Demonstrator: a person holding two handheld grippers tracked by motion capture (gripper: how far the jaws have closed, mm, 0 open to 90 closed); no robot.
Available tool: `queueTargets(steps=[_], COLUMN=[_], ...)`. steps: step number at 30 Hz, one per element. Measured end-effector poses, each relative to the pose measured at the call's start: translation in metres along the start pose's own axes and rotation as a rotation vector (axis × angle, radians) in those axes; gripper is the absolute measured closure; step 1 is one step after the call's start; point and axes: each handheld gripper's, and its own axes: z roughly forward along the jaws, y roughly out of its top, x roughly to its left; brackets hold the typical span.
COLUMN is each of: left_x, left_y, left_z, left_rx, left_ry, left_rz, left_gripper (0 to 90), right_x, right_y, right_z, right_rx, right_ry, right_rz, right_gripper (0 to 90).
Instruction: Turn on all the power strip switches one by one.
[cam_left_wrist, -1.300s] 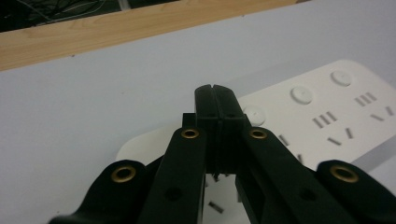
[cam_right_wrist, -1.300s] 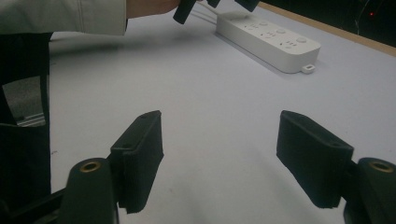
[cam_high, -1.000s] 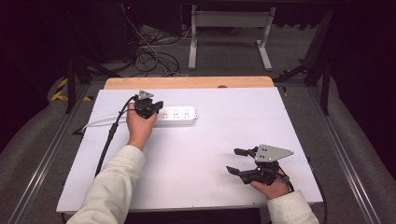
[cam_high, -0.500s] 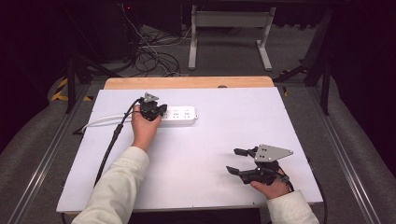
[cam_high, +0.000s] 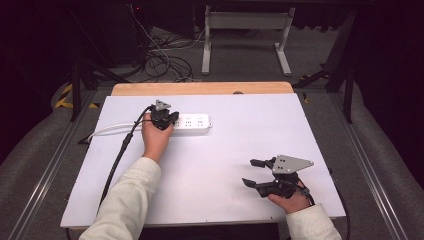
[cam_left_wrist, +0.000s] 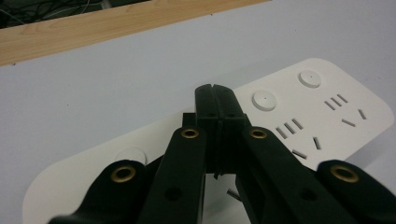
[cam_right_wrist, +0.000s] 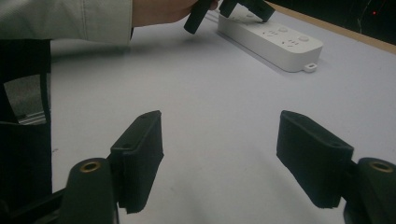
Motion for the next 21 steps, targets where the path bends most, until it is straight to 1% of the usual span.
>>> queueTargets(steps=[3,6,8,11,14,15,16,20,21], left_x=[0.0000,-0.0019,-0.0027,-0.0028,-0.0061,-0.0068,-0.0066,-0.0060,-0.0076], left_y=[0.0002,0.0002,-0.0006,-0.0010,-0.0005,-0.0004,0.0001,0.0002,0.0005], left_z=[0.0001,0.0003,0.0009,0.0010,0.0016,0.0019,0.0014,0.0008,0.0007], left_rx=[0.002,0.005,0.005,0.005,0.011,0.013,0.022,0.028,0.033], left_ry=[-0.001,0.016,0.018,0.019,0.045,0.045,0.045,0.036,0.044], left_rz=[0.001,0.019,0.030,0.030,0.044,0.040,0.027,0.011,0.019], left_gripper=[90.0,90.0,90.0,90.0,90.0,90.0,90.0,90.0,90.0], right_x=[0.0002,0.0004,0.0005,0.0006,0.0008,0.0009,0.0011,0.0013,0.0013], right_y=[0.0001,0.0001,0.0001,0.0001,0.0001,0.0001,0.0001,0.0002,0.0002], right_z=[0.0002,0.0002,0.0003,0.0005,0.0003,0.0003,0.0003,0.0004,0.0004], right_rx=[0.000,0.000,0.001,0.002,0.001,0.001,0.001,0.001,0.001], right_ry=[0.000,0.001,0.000,-0.001,-0.001,-0.001,0.000,0.002,0.002], right_rz=[0.001,0.001,-0.001,-0.001,-0.003,-0.003,-0.004,-0.004,-0.004], right_gripper=[31.6,31.5,31.6,31.5,31.6,31.5,31.6,31.5,31.6])
